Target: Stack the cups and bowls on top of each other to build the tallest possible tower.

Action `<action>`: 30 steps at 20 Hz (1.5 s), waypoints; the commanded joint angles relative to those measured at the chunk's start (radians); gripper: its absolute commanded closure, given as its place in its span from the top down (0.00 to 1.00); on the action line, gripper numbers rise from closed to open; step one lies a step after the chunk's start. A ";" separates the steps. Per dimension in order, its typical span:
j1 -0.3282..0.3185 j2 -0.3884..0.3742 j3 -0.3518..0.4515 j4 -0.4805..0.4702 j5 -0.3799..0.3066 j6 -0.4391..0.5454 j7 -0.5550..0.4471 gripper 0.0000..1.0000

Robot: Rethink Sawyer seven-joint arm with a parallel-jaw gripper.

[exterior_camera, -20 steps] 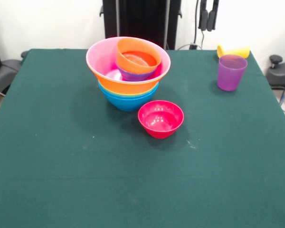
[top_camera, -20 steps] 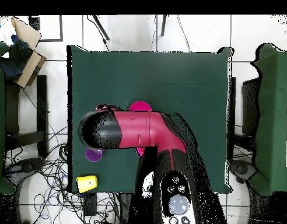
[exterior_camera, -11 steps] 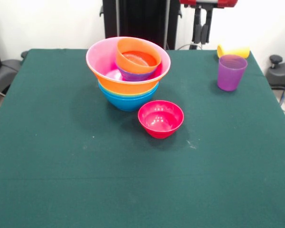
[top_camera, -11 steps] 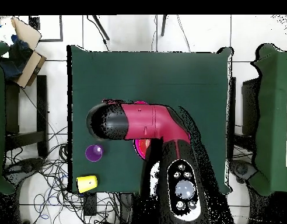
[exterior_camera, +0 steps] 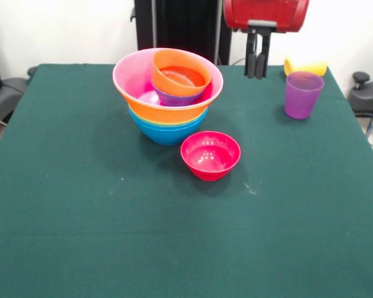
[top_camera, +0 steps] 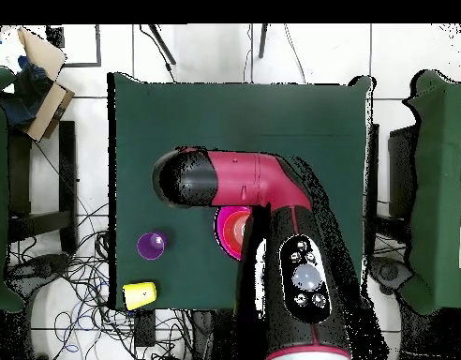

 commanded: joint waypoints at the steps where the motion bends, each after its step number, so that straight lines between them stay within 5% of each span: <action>1: -0.024 0.116 0.107 -0.166 -0.028 0.127 -0.103 0.00; 7: -0.054 0.117 0.134 -0.244 -0.036 0.255 -0.182 0.00; 30: -0.059 0.170 0.172 -0.311 -0.081 0.276 -0.167 0.00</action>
